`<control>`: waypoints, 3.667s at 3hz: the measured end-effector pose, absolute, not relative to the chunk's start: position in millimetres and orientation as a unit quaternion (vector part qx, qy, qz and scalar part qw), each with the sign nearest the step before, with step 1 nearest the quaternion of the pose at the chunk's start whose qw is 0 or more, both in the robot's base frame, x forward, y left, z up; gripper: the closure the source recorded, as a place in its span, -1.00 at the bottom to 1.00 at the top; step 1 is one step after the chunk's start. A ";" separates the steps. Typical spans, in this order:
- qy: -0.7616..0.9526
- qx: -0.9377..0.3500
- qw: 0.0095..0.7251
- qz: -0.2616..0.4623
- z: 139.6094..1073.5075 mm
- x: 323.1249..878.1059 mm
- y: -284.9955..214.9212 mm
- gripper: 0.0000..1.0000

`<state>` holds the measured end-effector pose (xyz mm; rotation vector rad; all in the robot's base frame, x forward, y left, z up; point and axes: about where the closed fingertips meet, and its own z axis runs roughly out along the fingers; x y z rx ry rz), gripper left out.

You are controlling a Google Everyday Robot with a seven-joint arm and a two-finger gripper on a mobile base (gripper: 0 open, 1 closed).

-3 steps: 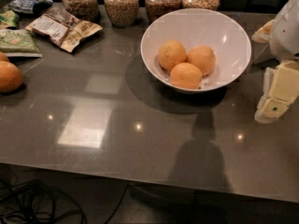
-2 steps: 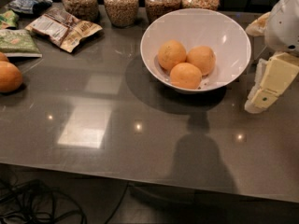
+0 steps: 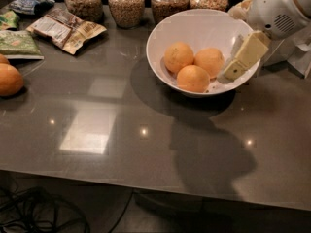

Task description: Pick orange from white bowl

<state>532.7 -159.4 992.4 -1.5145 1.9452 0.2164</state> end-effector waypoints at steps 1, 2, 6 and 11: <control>0.750 -0.547 0.352 0.122 985.0 567.9 -132.3 -1.00; 0.752 -0.543 0.352 0.124 984.2 569.2 -132.0 -1.00; 0.761 -0.529 0.368 0.073 969.0 631.8 -81.1 -0.23; 0.798 -0.515 0.305 0.070 908.6 668.8 -86.8 -0.40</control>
Offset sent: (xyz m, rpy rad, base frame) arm 0.0299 0.0231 -0.0063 0.0891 0.0139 -0.0246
